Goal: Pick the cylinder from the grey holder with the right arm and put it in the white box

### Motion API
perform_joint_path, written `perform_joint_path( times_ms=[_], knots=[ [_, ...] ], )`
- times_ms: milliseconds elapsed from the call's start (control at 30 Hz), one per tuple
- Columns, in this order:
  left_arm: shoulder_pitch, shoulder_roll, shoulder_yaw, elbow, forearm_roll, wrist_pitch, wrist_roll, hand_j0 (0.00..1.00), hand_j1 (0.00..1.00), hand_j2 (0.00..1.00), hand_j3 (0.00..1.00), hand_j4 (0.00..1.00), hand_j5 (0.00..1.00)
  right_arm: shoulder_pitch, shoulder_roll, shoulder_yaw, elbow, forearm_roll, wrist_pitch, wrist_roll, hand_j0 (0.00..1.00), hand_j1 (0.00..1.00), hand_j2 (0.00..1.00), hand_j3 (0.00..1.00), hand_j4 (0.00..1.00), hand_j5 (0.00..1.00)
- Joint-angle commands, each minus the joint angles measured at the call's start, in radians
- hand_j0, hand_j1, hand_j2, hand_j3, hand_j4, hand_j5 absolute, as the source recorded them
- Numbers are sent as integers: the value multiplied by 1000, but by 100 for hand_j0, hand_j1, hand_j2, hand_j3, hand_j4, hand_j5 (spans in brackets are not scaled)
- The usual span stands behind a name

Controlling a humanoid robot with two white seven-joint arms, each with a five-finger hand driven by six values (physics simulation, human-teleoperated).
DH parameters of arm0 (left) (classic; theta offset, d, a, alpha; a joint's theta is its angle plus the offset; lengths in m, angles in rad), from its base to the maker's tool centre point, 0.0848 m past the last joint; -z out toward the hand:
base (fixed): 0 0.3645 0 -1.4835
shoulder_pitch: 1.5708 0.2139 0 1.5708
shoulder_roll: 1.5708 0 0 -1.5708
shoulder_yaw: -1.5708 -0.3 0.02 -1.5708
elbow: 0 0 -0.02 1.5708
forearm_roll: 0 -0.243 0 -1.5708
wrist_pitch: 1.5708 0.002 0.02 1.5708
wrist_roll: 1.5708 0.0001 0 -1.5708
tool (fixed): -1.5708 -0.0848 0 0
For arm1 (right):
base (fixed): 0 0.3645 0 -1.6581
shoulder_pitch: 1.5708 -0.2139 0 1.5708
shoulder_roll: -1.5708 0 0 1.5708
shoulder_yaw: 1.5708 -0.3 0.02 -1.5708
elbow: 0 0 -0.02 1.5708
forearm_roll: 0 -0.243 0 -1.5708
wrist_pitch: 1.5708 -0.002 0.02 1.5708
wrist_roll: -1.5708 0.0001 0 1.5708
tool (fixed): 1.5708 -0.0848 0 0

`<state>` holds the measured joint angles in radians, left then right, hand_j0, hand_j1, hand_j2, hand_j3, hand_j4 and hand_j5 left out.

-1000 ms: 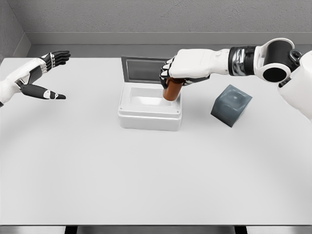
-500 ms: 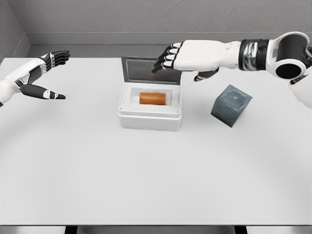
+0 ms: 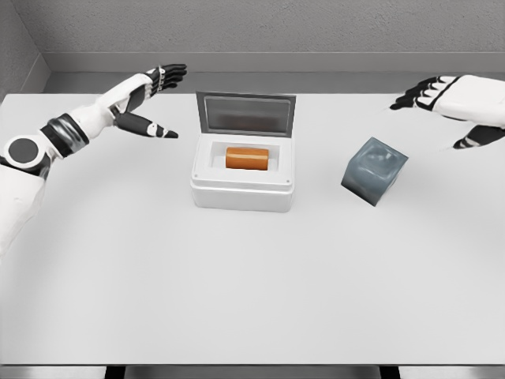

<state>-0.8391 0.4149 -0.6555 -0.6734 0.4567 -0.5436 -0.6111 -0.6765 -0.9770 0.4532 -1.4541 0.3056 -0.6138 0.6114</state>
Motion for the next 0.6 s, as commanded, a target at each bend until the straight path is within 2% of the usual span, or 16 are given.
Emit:
perform_joint_path(
  times_ms=[0, 133, 200, 233, 567],
  knots=[
    [2, -30, 40, 61, -26, -36, 0, 100, 100, 100, 100, 100, 100, 0, -17, -8, 0, -6, 3, -1, 100, 100, 100, 100, 100, 100],
    [3, -27, 46, 49, -26, -67, 0, 100, 100, 100, 100, 100, 100, 0, -17, -4, -20, -6, 3, -1, 100, 100, 100, 100, 100, 100],
    [2, -36, 46, 32, -21, -67, 0, 100, 100, 100, 100, 100, 100, 0, -14, 1, -80, -6, 3, -1, 100, 100, 100, 100, 100, 100],
    [6, -42, 40, 6, -23, -67, 0, 100, 100, 100, 100, 100, 100, 0, -8, 5, -80, -6, 3, -1, 100, 100, 100, 100, 100, 100],
    [23, -47, 37, -49, -21, -67, 0, 100, 100, 100, 100, 100, 100, 2, -14, 4, -80, -6, 3, -1, 100, 100, 100, 100, 100, 100]
  ],
)
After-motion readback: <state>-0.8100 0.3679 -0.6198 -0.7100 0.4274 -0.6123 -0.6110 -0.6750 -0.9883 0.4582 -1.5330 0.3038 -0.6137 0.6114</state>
